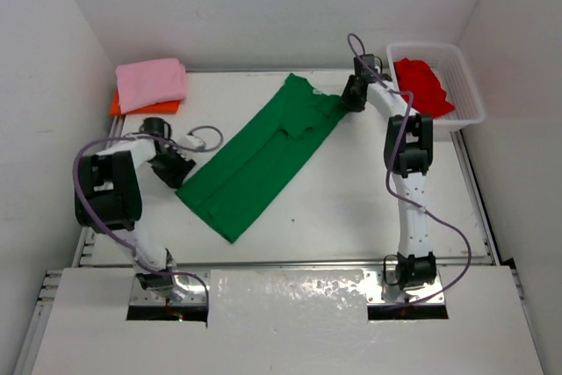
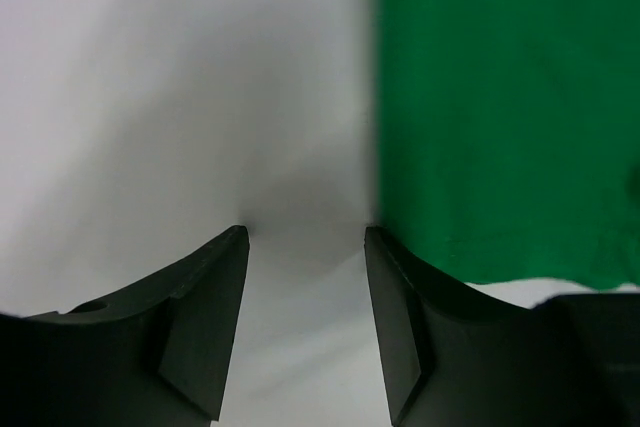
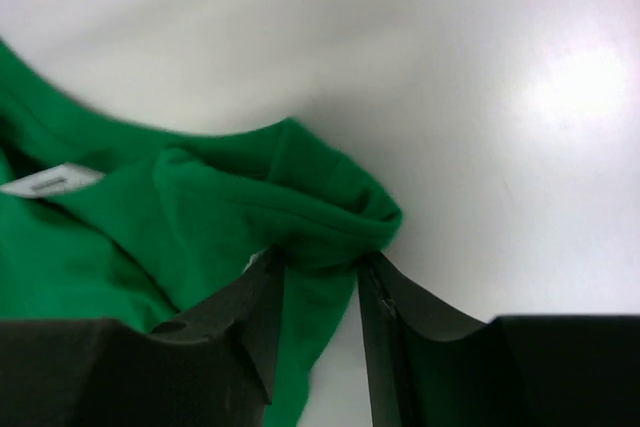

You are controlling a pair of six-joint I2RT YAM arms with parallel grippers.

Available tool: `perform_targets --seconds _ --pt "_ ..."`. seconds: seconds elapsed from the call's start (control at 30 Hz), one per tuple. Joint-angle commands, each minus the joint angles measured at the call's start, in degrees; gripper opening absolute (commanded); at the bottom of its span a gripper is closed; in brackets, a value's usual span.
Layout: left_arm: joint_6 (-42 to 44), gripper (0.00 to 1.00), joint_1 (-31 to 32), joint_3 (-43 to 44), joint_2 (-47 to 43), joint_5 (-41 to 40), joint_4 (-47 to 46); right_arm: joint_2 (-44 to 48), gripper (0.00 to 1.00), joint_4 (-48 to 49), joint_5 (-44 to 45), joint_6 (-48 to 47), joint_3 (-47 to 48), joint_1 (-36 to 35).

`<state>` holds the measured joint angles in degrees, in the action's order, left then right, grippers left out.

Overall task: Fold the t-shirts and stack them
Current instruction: Rotate the tshirt 90 degrees

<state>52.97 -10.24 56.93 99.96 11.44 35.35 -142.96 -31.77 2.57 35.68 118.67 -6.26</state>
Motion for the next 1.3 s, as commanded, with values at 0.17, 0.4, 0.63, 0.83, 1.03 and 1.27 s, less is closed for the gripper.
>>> perform_targets --seconds 0.17,0.4,0.63,0.83,1.03,1.27 --pt "3.73 0.5 20.06 -9.82 2.08 9.03 4.2 -16.91 0.44 19.63 -1.69 12.99 15.07 0.37" --pt "3.1 0.51 21.05 -12.63 -0.29 12.47 5.51 -9.2 0.6 24.12 -2.3 9.77 12.21 2.22" --pt "0.39 0.52 13.7 -9.13 -7.05 10.27 5.17 11.53 0.72 10.17 -1.44 1.24 -0.85 2.04" --pt "-3.23 0.57 2.68 -0.07 -12.85 10.18 7.09 41.49 0.81 6.36 0.16 4.46 -40.65 -6.55" --pt "-7.77 0.58 2.59 1.52 -20.07 14.4 6.05 63.58 0.71 24.63 -0.3 30.82 -82.52 -30.53" --pt "-12.28 0.58 2.51 -0.59 -24.98 17.12 2.7 60.97 0.67 39.07 4.2 48.6 -91.17 -47.68"
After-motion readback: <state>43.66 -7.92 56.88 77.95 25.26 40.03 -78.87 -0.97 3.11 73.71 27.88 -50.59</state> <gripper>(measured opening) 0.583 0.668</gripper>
